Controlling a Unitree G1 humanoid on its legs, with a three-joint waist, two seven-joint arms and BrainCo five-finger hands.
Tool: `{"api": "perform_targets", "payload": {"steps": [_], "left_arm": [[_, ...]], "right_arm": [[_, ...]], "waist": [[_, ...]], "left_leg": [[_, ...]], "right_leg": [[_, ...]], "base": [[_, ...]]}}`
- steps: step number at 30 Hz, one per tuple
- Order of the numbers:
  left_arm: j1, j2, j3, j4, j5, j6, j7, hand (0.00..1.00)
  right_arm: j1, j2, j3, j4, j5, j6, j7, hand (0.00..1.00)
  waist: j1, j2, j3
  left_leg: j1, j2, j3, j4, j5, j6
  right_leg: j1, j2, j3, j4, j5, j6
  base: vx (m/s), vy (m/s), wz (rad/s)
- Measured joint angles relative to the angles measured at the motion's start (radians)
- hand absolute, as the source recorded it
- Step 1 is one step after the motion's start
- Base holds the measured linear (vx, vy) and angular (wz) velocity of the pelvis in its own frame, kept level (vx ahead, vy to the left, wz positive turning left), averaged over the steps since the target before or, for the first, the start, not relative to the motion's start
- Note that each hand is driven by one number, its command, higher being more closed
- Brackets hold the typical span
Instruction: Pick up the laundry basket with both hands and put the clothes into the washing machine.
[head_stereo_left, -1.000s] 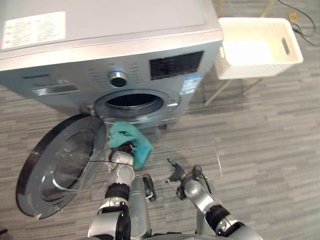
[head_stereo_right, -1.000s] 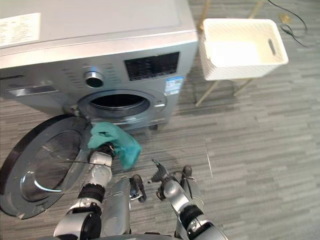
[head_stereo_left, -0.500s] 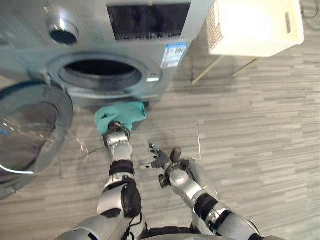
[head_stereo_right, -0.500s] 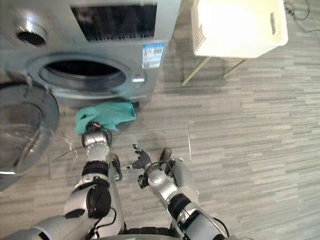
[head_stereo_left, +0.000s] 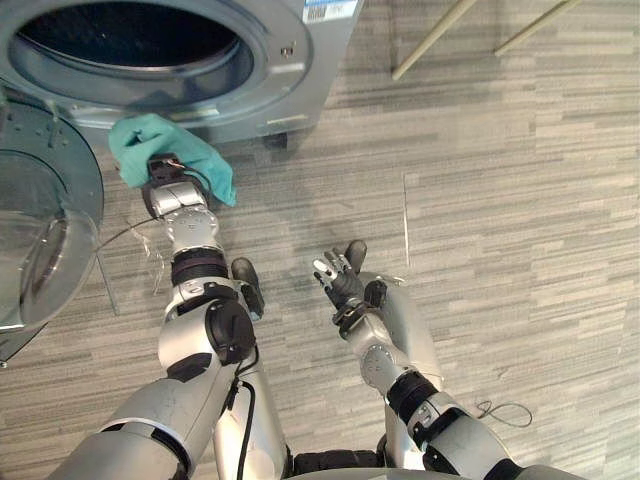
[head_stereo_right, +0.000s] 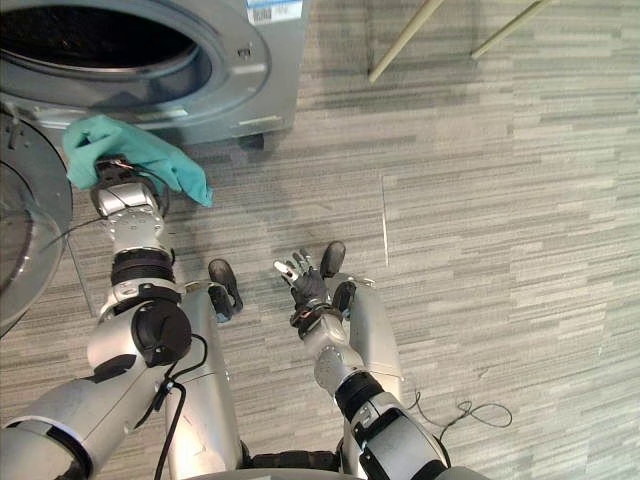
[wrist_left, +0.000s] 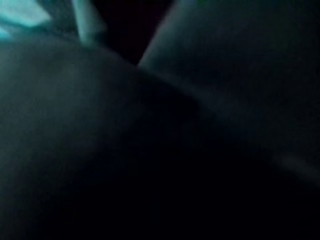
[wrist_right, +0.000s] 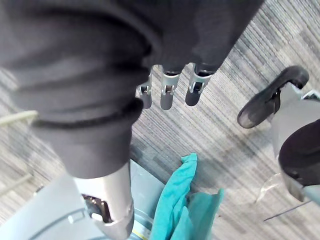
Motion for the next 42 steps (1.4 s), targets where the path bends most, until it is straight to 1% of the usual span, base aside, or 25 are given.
{"api": "perform_targets", "payload": {"steps": [1, 2, 3, 5, 7, 10, 13, 14, 16, 20, 22, 24, 25, 26, 27, 28, 29, 30, 32, 33, 35, 37, 39, 40, 42], "left_arm": [[-0.004, 0.015, -0.014, 0.0, 0.0, 0.002, -0.004, 1.0], [-0.014, 0.047, -0.046, 0.0, 0.0, 0.004, -0.016, 1.0], [-0.023, 0.069, -0.075, 0.0, 0.001, 0.005, -0.021, 1.0], [-0.046, 0.111, -0.121, 0.0, 0.002, 0.01, -0.033, 1.0], [-0.079, 0.149, -0.185, -0.002, 0.012, 0.011, -0.039, 1.0], [-0.156, 0.214, -0.278, -0.004, 0.05, 0.012, -0.038, 1.0], [-0.203, 0.274, -0.337, -0.012, 0.087, 0.015, -0.037, 1.0], [-0.226, 0.293, -0.37, -0.014, 0.111, 0.017, -0.036, 1.0], [-0.272, 0.319, -0.437, -0.021, 0.136, 0.021, -0.031, 1.0], [-0.35, 0.359, -0.565, -0.104, 0.207, 0.021, -0.023, 1.0], [-0.397, 0.375, -0.617, -0.121, 0.232, 0.021, -0.011, 1.0], [-0.467, 0.414, -0.684, -0.121, 0.265, 0.024, -0.004, 1.0], [-0.504, 0.442, -0.722, -0.118, 0.286, 0.028, 0.005, 1.0], [-0.515, 0.448, -0.73, -0.116, 0.29, 0.03, 0.007, 1.0], [-0.558, 0.482, -0.762, -0.091, 0.328, 0.043, 0.001, 1.0], [-0.61, 0.521, -0.792, -0.033, 0.372, 0.071, -0.02, 1.0], [-0.634, 0.537, -0.804, -0.006, 0.398, 0.091, -0.031, 1.0], [-0.668, 0.575, -0.835, 0.037, 0.425, 0.127, -0.047, 1.0], [-0.697, 0.625, -0.86, 0.071, 0.434, 0.167, -0.06, 1.0], [-0.71, 0.647, -0.861, 0.083, 0.435, 0.186, -0.059, 1.0], [-0.743, 0.662, -0.86, 0.097, 0.438, 0.204, -0.058, 1.0], [-0.754, 0.664, -0.855, 0.107, 0.438, 0.21, -0.057, 1.0], [-0.753, 0.664, -0.853, 0.144, 0.439, 0.232, -0.055, 1.0], [-0.753, 0.664, -0.847, 0.157, 0.438, 0.245, -0.052, 1.0], [-0.754, 0.668, -0.815, 0.155, 0.428, 0.249, -0.049, 1.0]], "right_arm": [[0.005, -0.002, -0.006, -0.016, 0.015, -0.001, 0.009, 0.0], [0.01, -0.008, -0.011, -0.044, 0.047, -0.007, 0.024, 0.0], [0.014, -0.014, -0.022, -0.064, 0.062, -0.012, 0.037, 0.0], [0.017, -0.017, -0.045, -0.094, 0.101, -0.022, 0.047, 0.0], [0.045, -0.025, -0.063, -0.156, 0.14, -0.038, 0.075, 0.0], [0.089, -0.05, -0.071, -0.23, 0.177, -0.05, 0.101, 0.0], [0.116, -0.063, -0.071, -0.258, 0.197, -0.054, 0.117, 0.0], [0.134, -0.071, -0.071, -0.28, 0.198, -0.065, 0.124, 0.0], [0.16, -0.087, -0.072, -0.311, 0.2, -0.068, 0.125, 0.0], [0.192, -0.098, -0.082, -0.362, 0.204, -0.071, 0.139, 0.0], [0.205, -0.104, -0.083, -0.394, 0.204, -0.073, 0.147, 0.0], [0.215, -0.114, -0.083, -0.429, 0.204, -0.072, 0.15, 0.0], [0.226, -0.118, -0.084, -0.449, 0.204, -0.072, 0.157, 0.0], [0.232, -0.12, -0.085, -0.457, 0.204, -0.072, 0.16, 0.0], [0.25, -0.125, -0.089, -0.49, 0.204, -0.071, 0.165, 0.0], [0.251, -0.125, -0.088, -0.517, 0.203, -0.07, 0.165, 0.0], [0.251, -0.125, -0.089, -0.527, 0.201, -0.07, 0.163, 0.0], [0.251, -0.127, -0.091, -0.534, 0.193, -0.07, 0.153, 0.0], [0.251, -0.127, -0.094, -0.542, 0.188, -0.069, 0.123, 0.0], [0.252, -0.127, -0.095, -0.546, 0.171, -0.068, 0.109, 0.0], [0.267, -0.127, -0.109, -0.591, 0.153, -0.067, 0.093, 0.0], [0.277, -0.128, -0.113, -0.613, 0.146, -0.067, 0.091, 0.0], [0.287, -0.13, -0.115, -0.62, 0.128, -0.065, 0.079, 0.0], [0.288, -0.129, -0.114, -0.62, 0.125, -0.064, 0.075, 0.0], [0.288, -0.129, -0.114, -0.621, 0.125, -0.063, 0.07, 0.0]], "waist": [[0.001, 0.0, 0.0], [0.001, 0.0, 0.0], [0.002, 0.0, 0.0], [0.002, 0.0, 0.0], [0.002, 0.0, 0.0], [-0.004, 0.0, 0.0], [-0.022, -0.003, 0.001], [-0.025, -0.003, 0.001], [-0.025, -0.003, 0.001], [-0.029, -0.003, 0.001], [-0.03, -0.003, 0.001], [-0.035, -0.002, 0.001], [-0.036, -0.002, 0.001], [-0.035, -0.002, 0.001], [-0.032, -0.002, 0.001], [-0.032, -0.002, 0.001], [-0.031, -0.002, 0.001], [-0.03, -0.002, 0.001], [-0.026, -0.002, 0.001], [-0.024, -0.002, 0.001], [-0.025, -0.002, 0.002], [-0.024, -0.002, 0.002], [-0.021, -0.002, 0.002], [-0.022, -0.002, 0.002], [-0.019, -0.002, 0.002]], "left_leg": [[-0.013, 0.0, 0.0, 0.003, 0.001, 0.001], [-0.037, -0.001, -0.004, 0.008, 0.008, 0.013], [-0.052, -0.003, -0.009, 0.009, 0.01, 0.017], [-0.073, -0.003, -0.013, 0.008, 0.013, 0.021], [-0.095, -0.003, -0.019, 0.002, 0.017, 0.022], [-0.151, -0.01, -0.022, -0.037, 0.044, 0.026], [-0.197, -0.011, -0.035, -0.044, 0.055, 0.025], [-0.214, -0.009, -0.039, -0.044, 0.057, 0.023], [-0.243, -0.001, -0.047, -0.044, 0.058, 0.022], [-0.3, -0.001, -0.067, -0.037, 0.067, 0.015], [-0.329, 0.001, -0.075, -0.016, 0.067, 0.015], [-0.381, 0.01, -0.097, 0.038, 0.064, 0.017], [-0.411, 0.02, -0.101, 0.074, 0.047, 0.019], [-0.419, 0.022, -0.104, 0.082, 0.044, 0.019], [-0.451, 0.034, -0.113, 0.115, 0.032, 0.022], [-0.476, 0.038, -0.116, 0.134, 0.025, 0.024], [-0.486, 0.04, -0.117, 0.138, 0.023, 0.022], [-0.502, 0.051, -0.122, 0.148, 0.021, 0.02], [-0.52, 0.062, -0.125, 0.164, 0.017, 0.022], [-0.533, 0.07, -0.127, 0.184, 0.013, 0.03], [-0.566, 0.076, -0.147, 0.224, -0.005, 0.037], [-0.582, 0.081, -0.152, 0.24, -0.013, 0.044], [-0.595, 0.088, -0.158, 0.275, -0.033, 0.054], [-0.599, 0.089, -0.161, 0.291, -0.041, 0.06], [-0.61, 0.095, -0.165, 0.309, -0.054, 0.07]], "right_leg": [[-0.012, 0.002, 0.001, -0.003, 0.004, -0.002], [-0.03, 0.001, 0.0, -0.005, 0.011, -0.005], [-0.042, 0.0, -0.002, -0.007, 0.02, -0.016], [-0.055, 0.001, -0.009, -0.016, 0.027, -0.014], [-0.07, 0.001, -0.017, -0.027, 0.031, -0.013], [-0.112, 0.002, -0.033, -0.068, 0.054, -0.012], [-0.146, 0.003, -0.047, -0.078, 0.06, -0.017], [-0.16, 0.004, -0.053, -0.084, 0.065, -0.024], [-0.18, 0.005, -0.065, -0.087, 0.067, -0.027], [-0.226, 0.004, -0.082, -0.079, 0.066, -0.027], [-0.253, 0.001, -0.084, -0.056, 0.064, -0.025], [-0.292, 0.001, -0.085, -0.013, 0.057, -0.02], [-0.315, 0.003, -0.087, 0.018, 0.046, -0.021], [-0.323, 0.002, -0.087, 0.026, 0.043, -0.022], [-0.349, 0.004, -0.088, 0.047, 0.031, -0.019], [-0.37, 0.006, -0.088, 0.057, 0.028, -0.018], [-0.379, 0.006, -0.088, 0.057, 0.029, -0.018], [-0.39, 0.006, -0.097, 0.052, 0.03, -0.016], [-0.398, 0.006, -0.111, 0.042, 0.042, -0.01], [-0.401, 0.009, -0.118, 0.044, 0.054, -0.019], [-0.418, 0.013, -0.124, 0.058, 0.06, -0.031], [-0.425, 0.016, -0.126, 0.058, 0.065, -0.039], [-0.427, 0.026, -0.126, 0.067, 0.076, -0.054], [-0.427, 0.027, -0.123, 0.07, 0.079, -0.052], [-0.425, 0.039, -0.119, 0.05, 0.095, -0.039]], "base": [[-0.03, 0.015, -0.05], [0.0, 0.0, 0.0], [0.0, 0.0, 0.0], [0.0, 0.0, 0.0], [0.0, 0.0, 0.0], [0.01, 0.016, 0.03], [0.01, 0.015, 0.02], [0.02, 0.015, -0.06], [0.03, 0.015, -0.08], [0.0, 0.0, 0.0], [0.0, -0.009, -0.02], [-0.02, -0.029, -0.13], [-0.02, -0.022, -0.16], [-0.03, -0.022, -0.22], [-0.04, -0.013, -0.24], [-0.04, -0.013, -0.27], [-0.04, 0.002, -0.31], [-0.03, 0.007, -0.36], [-0.02, 0.02, -0.4], [0.0, 0.024, -0.31], [0.02, 0.031, -0.27], [0.02, 0.035, -0.22], [0.02, 0.05, -0.24], [0.01, 0.079, -0.26], [-0.01, 0.072, -0.28]]}}
